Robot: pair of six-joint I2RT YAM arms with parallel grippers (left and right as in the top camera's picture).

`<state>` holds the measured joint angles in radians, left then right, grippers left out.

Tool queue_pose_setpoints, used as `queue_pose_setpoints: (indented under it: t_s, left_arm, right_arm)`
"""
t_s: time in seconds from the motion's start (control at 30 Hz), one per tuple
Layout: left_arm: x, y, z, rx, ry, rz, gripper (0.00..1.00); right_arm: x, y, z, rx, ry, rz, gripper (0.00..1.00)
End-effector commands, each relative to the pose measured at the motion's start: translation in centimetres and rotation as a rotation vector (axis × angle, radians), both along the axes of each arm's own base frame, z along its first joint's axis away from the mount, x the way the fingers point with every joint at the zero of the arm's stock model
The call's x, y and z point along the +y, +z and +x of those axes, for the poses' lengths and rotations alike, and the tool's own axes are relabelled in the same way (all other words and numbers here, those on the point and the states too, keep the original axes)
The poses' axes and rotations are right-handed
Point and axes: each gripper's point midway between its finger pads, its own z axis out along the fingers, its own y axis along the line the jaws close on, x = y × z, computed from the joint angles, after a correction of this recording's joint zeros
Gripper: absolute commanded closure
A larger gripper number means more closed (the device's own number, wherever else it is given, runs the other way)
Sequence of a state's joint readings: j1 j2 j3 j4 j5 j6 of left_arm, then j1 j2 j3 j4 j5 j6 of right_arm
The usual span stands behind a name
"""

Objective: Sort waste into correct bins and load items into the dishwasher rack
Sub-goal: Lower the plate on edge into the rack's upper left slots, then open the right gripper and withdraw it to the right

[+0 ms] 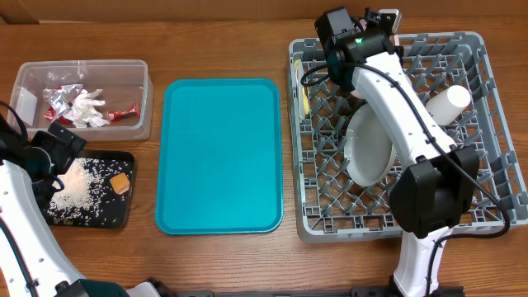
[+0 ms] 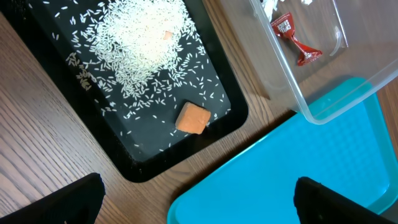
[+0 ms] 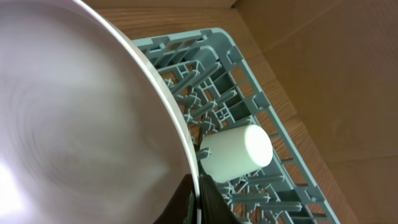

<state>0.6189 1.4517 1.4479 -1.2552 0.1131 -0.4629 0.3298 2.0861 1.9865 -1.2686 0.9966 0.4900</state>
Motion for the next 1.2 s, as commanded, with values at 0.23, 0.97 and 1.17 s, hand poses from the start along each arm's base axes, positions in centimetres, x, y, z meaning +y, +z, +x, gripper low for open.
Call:
queue_pose_setpoints:
  t_s: [0.23,0.97,1.17]
  left_arm:
    - [0.1,-0.2,0.0,0.003,-0.019,0.002,0.0]
    - [0.1,-0.2,0.0,0.003,-0.018,0.002,0.0]
    - [0.1,-0.2,0.0,0.003,-0.019,0.003,0.0]
  right_arm:
    - [2.4,-0.6,-0.3,0.013,0.044,0.049,0.48]
    - [1.3,13.4,-3.3,-0.138,0.173,0.918,0.02]
    - [1.8,18.7,-6.7,-0.244,0.276,0.915,0.02]
